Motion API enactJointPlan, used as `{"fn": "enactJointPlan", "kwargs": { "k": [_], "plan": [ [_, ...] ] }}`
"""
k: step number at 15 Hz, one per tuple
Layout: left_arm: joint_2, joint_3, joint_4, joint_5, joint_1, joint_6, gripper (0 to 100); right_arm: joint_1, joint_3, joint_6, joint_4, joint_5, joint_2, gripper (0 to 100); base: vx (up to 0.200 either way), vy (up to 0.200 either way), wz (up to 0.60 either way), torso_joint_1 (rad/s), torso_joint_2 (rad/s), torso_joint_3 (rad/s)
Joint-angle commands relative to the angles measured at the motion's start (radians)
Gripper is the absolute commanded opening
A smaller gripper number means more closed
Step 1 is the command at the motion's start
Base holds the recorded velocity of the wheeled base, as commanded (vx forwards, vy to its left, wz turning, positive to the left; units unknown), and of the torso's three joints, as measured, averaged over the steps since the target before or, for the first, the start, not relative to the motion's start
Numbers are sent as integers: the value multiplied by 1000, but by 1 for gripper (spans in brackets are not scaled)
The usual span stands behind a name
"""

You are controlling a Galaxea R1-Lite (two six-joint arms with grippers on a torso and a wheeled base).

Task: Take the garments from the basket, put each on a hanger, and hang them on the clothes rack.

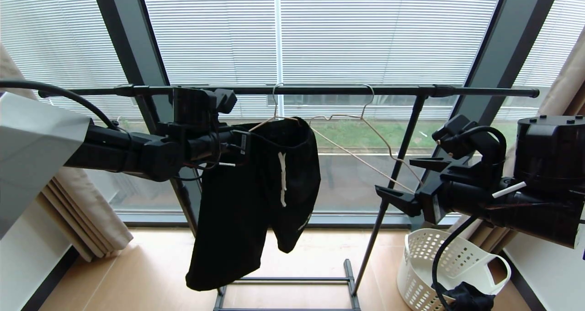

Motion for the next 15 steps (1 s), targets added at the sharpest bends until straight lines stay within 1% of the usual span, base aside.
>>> {"fn": "enactJointPlan", "kwargs": {
  "k": [1,3,5,6,8,9,11,12,13,14,15],
  "plan": [
    [1,7,2,-1,0,1,100,0,-1,0,-6,0,17,100,0,0,0,0,0,0],
    [-5,17,22,-4,5,4,100,0,2,0,-5,-1,18,100,0,0,0,0,0,0],
    [-34,43,98,-11,14,27,100,-1,7,0,-3,-1,3,100,0,0,0,0,0,0],
    [-59,51,137,-22,18,47,100,-3,10,-2,3,-4,-14,100,0,0,0,0,0,0],
    [-128,80,178,-54,28,68,100,-15,24,-2,7,-6,-60,100,0,0,0,0,0,0],
    [-177,102,204,-74,31,81,100,-21,30,-3,12,-20,-95,100,0,0,0,0,0,0],
    [-234,140,241,-83,37,95,100,-21,52,-3,18,-38,-154,100,0,0,0,0,0,0],
    [-314,224,256,-83,37,101,100,-21,87,-3,34,-53,-233,100,0,0,0,0,0,0],
    [-383,292,256,-83,37,107,100,-21,99,-3,69,-80,-293,100,0,0,0,0,0,0],
    [-383,292,256,-83,37,107,100,-21,99,-3,69,-80,-293,100,0,0,0,0,0,0],
    [-588,496,255,-82,37,107,100,-20,116,-2,231,-150,-467,100,0,0,0,0,0,0]
  ]
}}
